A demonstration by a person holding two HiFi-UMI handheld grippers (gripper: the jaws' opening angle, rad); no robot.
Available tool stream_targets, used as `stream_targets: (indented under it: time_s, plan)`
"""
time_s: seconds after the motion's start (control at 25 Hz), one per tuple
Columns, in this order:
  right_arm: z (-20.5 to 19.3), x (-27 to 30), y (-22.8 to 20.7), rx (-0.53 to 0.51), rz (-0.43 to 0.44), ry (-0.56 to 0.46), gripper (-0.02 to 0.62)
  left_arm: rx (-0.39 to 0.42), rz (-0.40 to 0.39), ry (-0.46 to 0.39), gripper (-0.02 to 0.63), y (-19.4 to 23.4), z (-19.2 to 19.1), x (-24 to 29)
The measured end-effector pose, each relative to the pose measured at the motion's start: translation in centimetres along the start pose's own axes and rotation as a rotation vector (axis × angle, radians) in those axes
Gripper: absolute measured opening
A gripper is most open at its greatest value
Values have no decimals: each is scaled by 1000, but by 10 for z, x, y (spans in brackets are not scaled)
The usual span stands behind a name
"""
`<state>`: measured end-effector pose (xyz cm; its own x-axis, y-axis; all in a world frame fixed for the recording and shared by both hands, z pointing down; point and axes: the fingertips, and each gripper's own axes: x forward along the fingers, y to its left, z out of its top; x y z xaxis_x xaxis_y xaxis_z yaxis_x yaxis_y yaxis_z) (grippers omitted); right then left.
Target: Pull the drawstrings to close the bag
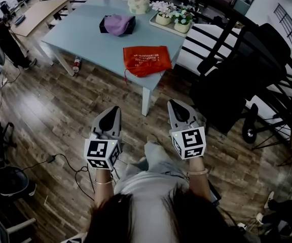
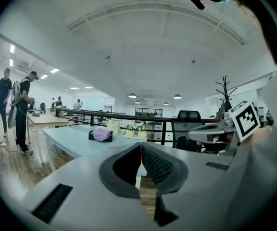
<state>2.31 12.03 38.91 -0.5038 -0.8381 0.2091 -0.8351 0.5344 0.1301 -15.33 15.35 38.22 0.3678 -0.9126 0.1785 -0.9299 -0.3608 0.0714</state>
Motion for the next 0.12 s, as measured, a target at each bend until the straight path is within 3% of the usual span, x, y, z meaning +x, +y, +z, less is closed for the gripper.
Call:
stream_targets:
  time_s: [0.12]
  plan:
    - [-3,-4,7,-10,9,6,25,-8,0,5,20,-1,-5,-7]
